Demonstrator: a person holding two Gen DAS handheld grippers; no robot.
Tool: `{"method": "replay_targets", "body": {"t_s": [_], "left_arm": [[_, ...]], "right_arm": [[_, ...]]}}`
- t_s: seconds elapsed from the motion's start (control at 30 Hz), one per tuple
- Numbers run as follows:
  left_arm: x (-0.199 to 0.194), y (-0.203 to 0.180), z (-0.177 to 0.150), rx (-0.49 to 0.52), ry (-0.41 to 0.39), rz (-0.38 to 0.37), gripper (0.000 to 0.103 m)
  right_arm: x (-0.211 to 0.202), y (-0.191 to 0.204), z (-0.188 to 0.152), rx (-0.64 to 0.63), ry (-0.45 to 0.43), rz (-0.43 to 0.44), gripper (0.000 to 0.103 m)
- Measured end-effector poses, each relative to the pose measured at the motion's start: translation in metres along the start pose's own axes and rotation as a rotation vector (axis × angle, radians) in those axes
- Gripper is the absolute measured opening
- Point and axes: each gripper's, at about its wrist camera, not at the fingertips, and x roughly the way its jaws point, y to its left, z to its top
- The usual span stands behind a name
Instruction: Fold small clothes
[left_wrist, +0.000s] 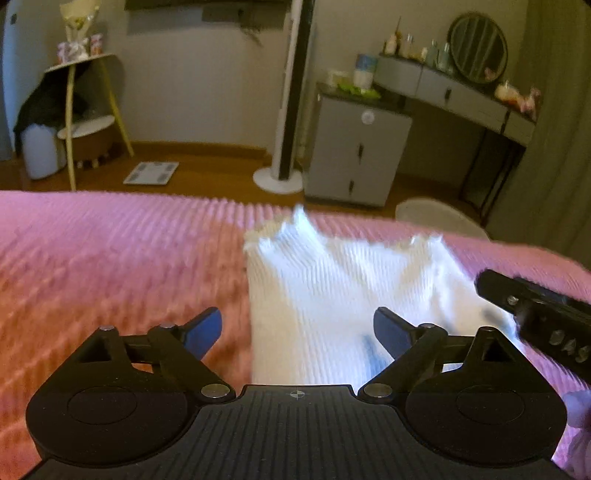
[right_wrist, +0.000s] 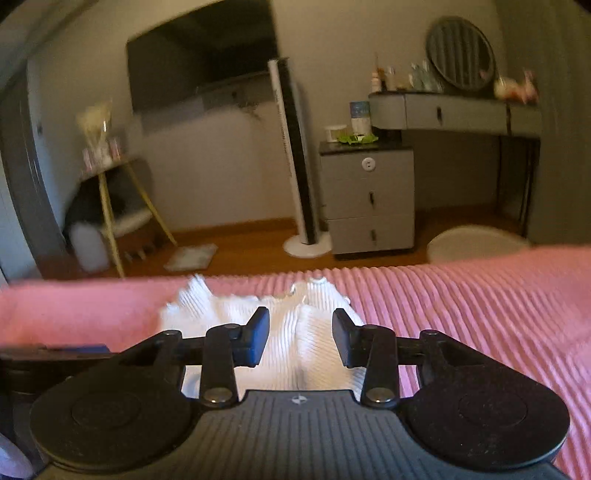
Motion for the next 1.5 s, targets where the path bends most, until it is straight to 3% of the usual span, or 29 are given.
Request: {"method": "replay_targets", "body": {"t_s": [0.2,0.27,0.33,0.5,0.6,0.77,0.97,1.13,1.23,1.4,1.5], "left_arm": [[0.032,0.004,-0.023,0.002,-0.022,0.046,0.098],[0.038,0.011,-0.028,-0.035,-0.021,0.02,0.101],[0.039,0.012,-0.033,-0.033,-0.038,0.019,0.102],[0.034,0.01,-0.035,-0.016,-0.05,0.045,0.102],[0.013,0.006,-0.029,-0.007,-0.03,0.069,0.101],[-0.033,0.009,-0.039,-0.002,-0.019,0.012,0.101],[-0.049,0.019,-0.065,-0.036,0.045,0.008,0.102],[-0.05,0.026,-0.062,-0.037,0.097,0.011,0.102],[-0.06,0.024,-0.064,-0.027,0.14,0.029,0.102],[-0.094,0.02,-0.08,0.013,0.156,0.041,0.101],[-0.117,0.021,-0.098,0.016,0.165,0.046,0.101]], "right_arm": [[0.04,0.006,-0.027,-0.06,0.008,-0.162,0.037],[0.056,-0.012,-0.042,-0.004,0.029,-0.162,0.041],[0.058,-0.018,-0.052,-0.01,-0.009,-0.156,0.05],[0.067,-0.021,-0.044,0.009,0.047,-0.158,0.056],[0.041,-0.021,-0.036,0.023,0.058,-0.146,0.058],[-0.029,-0.012,-0.053,-0.043,-0.031,-0.132,0.066],[-0.046,-0.004,-0.079,-0.16,0.032,-0.179,0.067],[-0.028,-0.008,-0.073,-0.165,0.115,-0.18,0.078],[-0.029,-0.015,-0.065,-0.148,0.16,-0.162,0.079],[-0.063,-0.002,-0.063,-0.184,0.239,-0.203,0.08],[-0.095,0.007,-0.073,-0.134,0.275,-0.132,0.088]]}}
